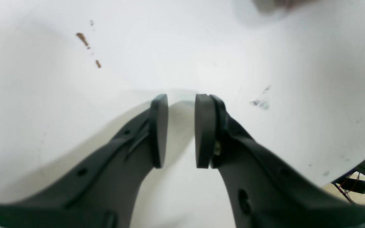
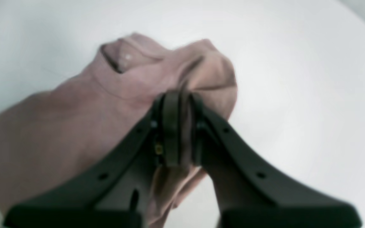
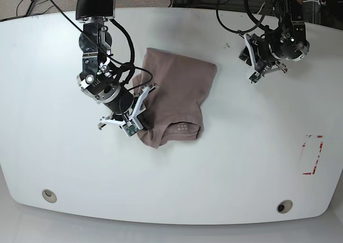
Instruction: Layout the t-shirt on the table in an organized manner, then fold the t-shirt properly
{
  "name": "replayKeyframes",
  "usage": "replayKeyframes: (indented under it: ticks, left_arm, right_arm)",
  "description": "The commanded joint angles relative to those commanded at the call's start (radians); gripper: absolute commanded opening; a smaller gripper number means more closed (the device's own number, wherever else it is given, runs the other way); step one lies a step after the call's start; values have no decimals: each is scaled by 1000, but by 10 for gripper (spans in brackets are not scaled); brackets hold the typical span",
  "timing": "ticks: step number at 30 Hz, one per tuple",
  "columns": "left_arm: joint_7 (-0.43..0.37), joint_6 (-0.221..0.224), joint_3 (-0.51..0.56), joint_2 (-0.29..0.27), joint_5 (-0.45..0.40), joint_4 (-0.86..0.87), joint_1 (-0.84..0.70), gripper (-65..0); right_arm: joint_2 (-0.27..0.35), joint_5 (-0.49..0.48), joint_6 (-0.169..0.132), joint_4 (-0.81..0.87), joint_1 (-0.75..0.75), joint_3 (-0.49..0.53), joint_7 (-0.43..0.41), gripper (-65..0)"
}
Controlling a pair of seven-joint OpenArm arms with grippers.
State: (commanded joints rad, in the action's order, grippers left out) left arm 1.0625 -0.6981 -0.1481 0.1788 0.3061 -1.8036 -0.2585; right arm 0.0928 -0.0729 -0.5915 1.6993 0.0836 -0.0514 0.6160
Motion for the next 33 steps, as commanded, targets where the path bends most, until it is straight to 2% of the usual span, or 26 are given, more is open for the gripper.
replayKeyframes:
  ticks: [2,4,7,8,10,13,18,23,27,33]
  left_arm:
    - [0,0,20,0,0,-3,0,-524]
    - [0,0,44,0,0,-5,0,-524]
    - [0,0,71,0,0,-5,2,-524]
    - [0,0,83,0,0,-5,8,-524]
    - [0,0,97,0,0,-5,11,-524]
    - [0,0,109,-3,0,-6,15,-524]
    - [0,0,124,-20,0,-34,44,-524]
    - [0,0,141,-77,-5,-43,107,-524]
    - [0,0,153,-160,-6,-37,192,-524]
    - [-6,0,319,-218,-5,11,331,-524]
  right_arm:
    - [0,0,0,-38,11,-14,0,-575]
    - [2,2,0,-86,21,-32,0,-526]
    - [2,2,0,-135,32,-55,0,-417]
    - [2,2,0,-143,35,-68,-2,-357]
    - [2,2,0,-143,35,-80,-2,-292]
    - [2,3,0,-114,31,-92,-2,-235]
    - [21,-5,0,-20,-14,-91,5,-236]
    - [28,-6,0,89,-68,-87,5,-236]
    - [28,-6,0,127,-98,-92,5,-252]
    - [37,0,0,132,-126,-100,5,-293]
